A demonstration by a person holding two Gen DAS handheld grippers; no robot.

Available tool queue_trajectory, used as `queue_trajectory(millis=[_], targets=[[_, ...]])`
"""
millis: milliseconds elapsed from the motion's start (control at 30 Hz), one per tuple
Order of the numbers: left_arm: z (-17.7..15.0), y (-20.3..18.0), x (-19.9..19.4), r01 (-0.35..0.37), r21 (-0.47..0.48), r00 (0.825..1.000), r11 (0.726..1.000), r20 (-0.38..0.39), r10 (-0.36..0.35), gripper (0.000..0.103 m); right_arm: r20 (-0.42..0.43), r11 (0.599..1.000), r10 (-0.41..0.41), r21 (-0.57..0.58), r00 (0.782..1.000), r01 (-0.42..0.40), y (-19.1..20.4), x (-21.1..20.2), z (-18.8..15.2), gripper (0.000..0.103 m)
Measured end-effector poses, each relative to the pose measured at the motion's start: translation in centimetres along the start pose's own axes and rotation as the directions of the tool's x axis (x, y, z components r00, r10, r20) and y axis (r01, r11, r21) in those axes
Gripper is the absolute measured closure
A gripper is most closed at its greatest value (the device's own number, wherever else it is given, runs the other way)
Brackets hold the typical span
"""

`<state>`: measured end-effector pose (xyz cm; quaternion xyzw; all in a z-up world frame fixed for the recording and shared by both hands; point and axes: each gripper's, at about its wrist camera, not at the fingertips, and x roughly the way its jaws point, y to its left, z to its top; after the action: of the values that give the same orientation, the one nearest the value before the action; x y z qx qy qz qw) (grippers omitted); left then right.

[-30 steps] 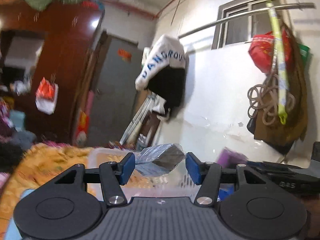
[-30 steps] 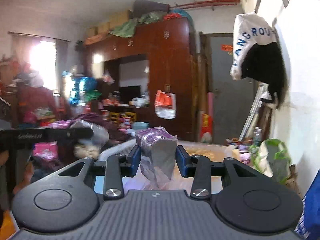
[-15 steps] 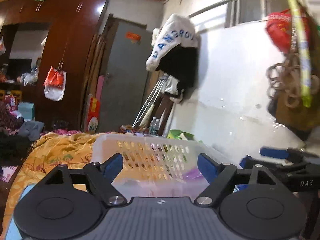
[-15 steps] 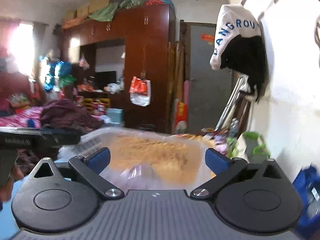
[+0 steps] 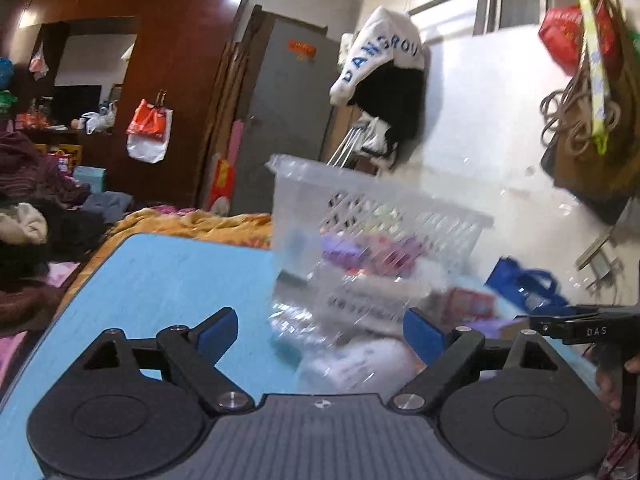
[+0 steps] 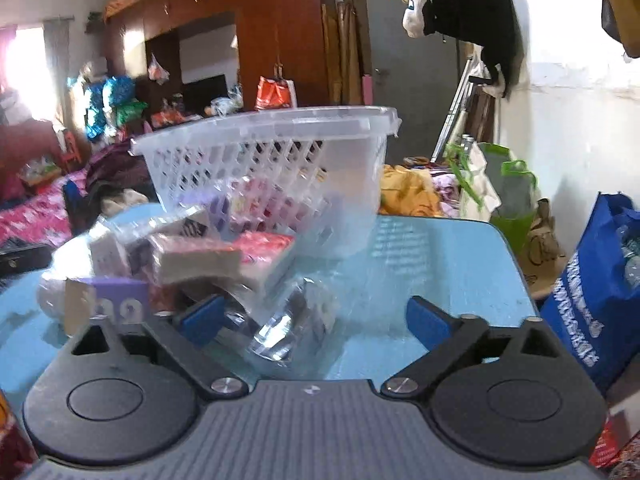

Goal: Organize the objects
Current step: 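Grasp the white plastic-wrapped roll with the left tool while the right tool grasps a clear bag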

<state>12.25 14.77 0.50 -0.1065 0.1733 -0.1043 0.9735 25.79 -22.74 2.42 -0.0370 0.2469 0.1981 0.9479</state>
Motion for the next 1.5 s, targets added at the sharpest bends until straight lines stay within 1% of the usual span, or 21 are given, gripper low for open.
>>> queue_trajectory(millis=[33,133,200,267,333,367,433,467,500,533,600,700,800,867,900,933,1033,1167,1300,1433,1500], targets=[[-0.2,0.1,0.0,0.006,0.005,1.0,1.0,-0.008,-0.006,0.011,-0.005,1.0,0.011,0.008,1.0,-0.011,-0.1,0.0,-0.1,0.019],[-0.4,0.4,0.6,0.038,0.014,0.998,0.999,-0.045,-0.038,0.011,-0.017,1.0,0.01,0.029,1.0,-0.009,-0.3,0.3,0.0,0.019],[-0.5,0.4,1.0,0.043,0.021,0.997,0.999,-0.069,-0.042,0.011,-0.041,1.0,-0.002,0.01,0.999,0.002,-0.1,0.7,-0.1,0.019],[-0.9,0.0,1.4,0.059,0.057,0.993,0.997,-0.109,-0.052,0.011,-0.046,1.0,-0.009,-0.018,0.999,0.008,0.4,0.8,-0.1,0.026],[-1.0,-0.2,1.2,0.073,0.09,0.99,0.993,-0.128,-0.061,0.011,-0.041,0.999,-0.029,-0.04,0.999,0.027,0.7,0.8,-0.2,0.039],[-1.1,-0.4,1.2,0.068,0.106,0.99,0.992,-0.133,-0.053,0.011,-0.038,0.999,-0.032,-0.043,0.999,0.031,0.7,0.8,-0.1,0.042],[-1.2,-0.8,1.3,0.057,0.136,0.989,0.989,-0.146,-0.037,0.012,-0.031,0.999,-0.037,-0.033,0.999,0.036,0.5,0.9,-0.1,0.059],[-1.2,-1.0,1.3,0.061,0.151,0.988,0.987,-0.148,-0.038,0.013,-0.029,0.999,-0.039,-0.025,0.999,0.039,0.3,0.9,-0.1,0.062],[-1.3,-1.2,1.2,0.067,0.166,0.987,0.984,-0.155,-0.041,0.016,-0.024,0.999,-0.032,-0.009,0.999,0.032,0.0,0.8,-0.2,0.062],[-1.6,-1.4,1.3,0.077,0.19,0.985,0.979,-0.165,-0.046,0.023,-0.021,1.0,-0.022,0.004,1.0,0.022,-0.2,0.8,-0.1,0.063],[-1.9,-1.7,1.3,0.092,0.229,0.983,0.969,-0.178,-0.051,0.03,-0.014,1.0,0.002,0.031,1.0,-0.002,-0.7,0.7,-0.2,0.063],[-1.9,-1.9,1.2,0.097,0.249,0.982,0.964,-0.18,-0.052,0.032,-0.012,0.998,0.021,0.058,1.0,-0.02,-1.2,0.7,-0.2,0.063],[-2.1,-2.1,0.8,0.096,0.275,0.984,0.957,-0.171,-0.05,0.034,-0.008,0.998,0.027,0.054,1.0,-0.026,-1.2,0.6,-0.2,0.062],[-2.2,-2.3,0.5,0.086,0.289,0.988,0.954,-0.147,-0.045,0.036,0.005,0.999,0.022,0.05,1.0,-0.022,-1.1,0.4,-0.3,0.064],[-2.2,-2.3,0.4,0.082,0.29,0.99,0.953,-0.135,-0.044,0.037,0.019,0.998,0.018,0.06,1.0,-0.019,-1.3,0.2,-0.3,0.07],[-2.2,-2.3,0.3,0.081,0.285,0.991,0.955,-0.123,-0.047,0.037,0.03,0.997,0.019,0.076,0.999,-0.021,-1.5,0.1,-0.3,0.072],[-2.1,-1.8,0.1,0.088,0.255,0.994,0.963,-0.092,-0.066,0.039,0.07,0.989,0.024,0.143,0.997,-0.033,-2.6,-0.3,-0.6,0.073],[-2.0,-1.2,-0.3,0.106,0.221,0.994,0.97,-0.063,-0.094,0.04,0.088,0.991,0.009,0.135,0.996,-0.021,-2.4,-0.6,-0.5,0.073],[-2.1,-0.8,-0.7,0.114,0.183,0.993,0.977,-0.014,-0.113,0.041,0.121,0.989,0.01,0.148,0.993,-0.028,-2.6,-1.0,-0.7,0.073],[-2.2,0.0,-1.2,0.13,0.135,0.99,0.982,0.044,-0.137,0.041,0.137,0.989,0.002,0.145,0.991,-0.023,-2.4,-1.2,-0.7,0.073],[-2.3,0.2,-1.3,0.137,0.117,0.988,0.984,0.059,-0.145,0.041,0.148,0.989,0.005,0.142,0.989,-0.027,-2.4,-1.3,-0.7,0.073]])
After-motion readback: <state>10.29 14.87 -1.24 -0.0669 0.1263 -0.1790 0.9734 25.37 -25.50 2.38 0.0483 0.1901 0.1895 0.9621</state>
